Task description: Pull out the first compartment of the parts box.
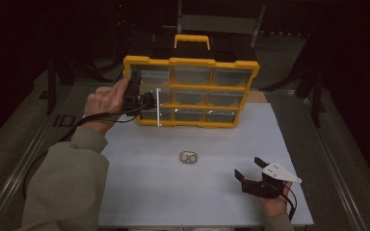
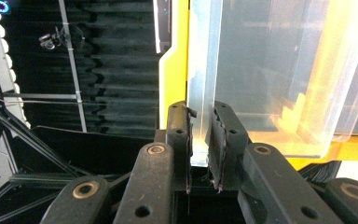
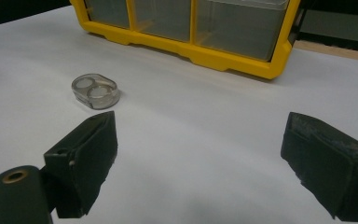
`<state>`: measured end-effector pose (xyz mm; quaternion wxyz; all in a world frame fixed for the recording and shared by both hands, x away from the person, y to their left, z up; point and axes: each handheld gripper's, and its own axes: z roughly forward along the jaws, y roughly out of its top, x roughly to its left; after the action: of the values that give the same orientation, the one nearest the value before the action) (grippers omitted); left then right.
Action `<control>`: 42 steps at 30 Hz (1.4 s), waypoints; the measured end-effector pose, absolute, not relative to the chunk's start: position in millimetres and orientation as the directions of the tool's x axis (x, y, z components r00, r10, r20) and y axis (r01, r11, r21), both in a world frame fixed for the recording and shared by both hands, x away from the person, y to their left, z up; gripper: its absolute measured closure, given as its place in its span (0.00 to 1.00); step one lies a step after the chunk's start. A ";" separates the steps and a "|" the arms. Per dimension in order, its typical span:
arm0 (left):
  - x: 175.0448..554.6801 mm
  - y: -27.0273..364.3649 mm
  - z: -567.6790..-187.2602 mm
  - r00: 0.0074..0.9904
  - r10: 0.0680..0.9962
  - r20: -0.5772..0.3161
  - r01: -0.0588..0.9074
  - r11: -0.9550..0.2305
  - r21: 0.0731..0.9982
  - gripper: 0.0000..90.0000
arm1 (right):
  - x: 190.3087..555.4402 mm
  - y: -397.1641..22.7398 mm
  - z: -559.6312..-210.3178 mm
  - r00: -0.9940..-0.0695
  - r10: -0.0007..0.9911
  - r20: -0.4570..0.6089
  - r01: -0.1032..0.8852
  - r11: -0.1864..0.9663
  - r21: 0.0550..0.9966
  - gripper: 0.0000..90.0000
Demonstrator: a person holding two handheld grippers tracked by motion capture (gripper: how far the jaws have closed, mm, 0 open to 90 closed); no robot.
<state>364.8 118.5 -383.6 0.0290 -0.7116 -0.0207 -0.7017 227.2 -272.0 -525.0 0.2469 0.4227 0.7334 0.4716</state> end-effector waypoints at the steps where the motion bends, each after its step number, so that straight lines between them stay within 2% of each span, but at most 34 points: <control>1: 364.8 118.5 -383.6 0.014 -0.011 1.000 0.070 -0.997 -0.012 0.89 | 227.2 -272.0 -525.0 -0.521 0.853 0.037 0.387 0.198 0.901 0.12; 27: 318.8 124.2 -383.8 -0.005 -0.019 1.000 0.047 -0.999 -0.019 0.90 | 227.2 -271.5 -525.0 -0.518 0.855 0.037 0.386 0.194 0.902 0.12; 42: 311.2 125.6 -388.2 -0.022 -0.009 1.000 0.043 -0.999 -0.008 0.89 | 227.1 -271.3 -525.1 -0.519 0.854 0.037 0.385 0.195 0.902 0.12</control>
<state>311.2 125.6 -388.2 0.0182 -0.6992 -0.0124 -0.7146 227.1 -271.3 -525.1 0.2481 0.4230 0.7321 0.4728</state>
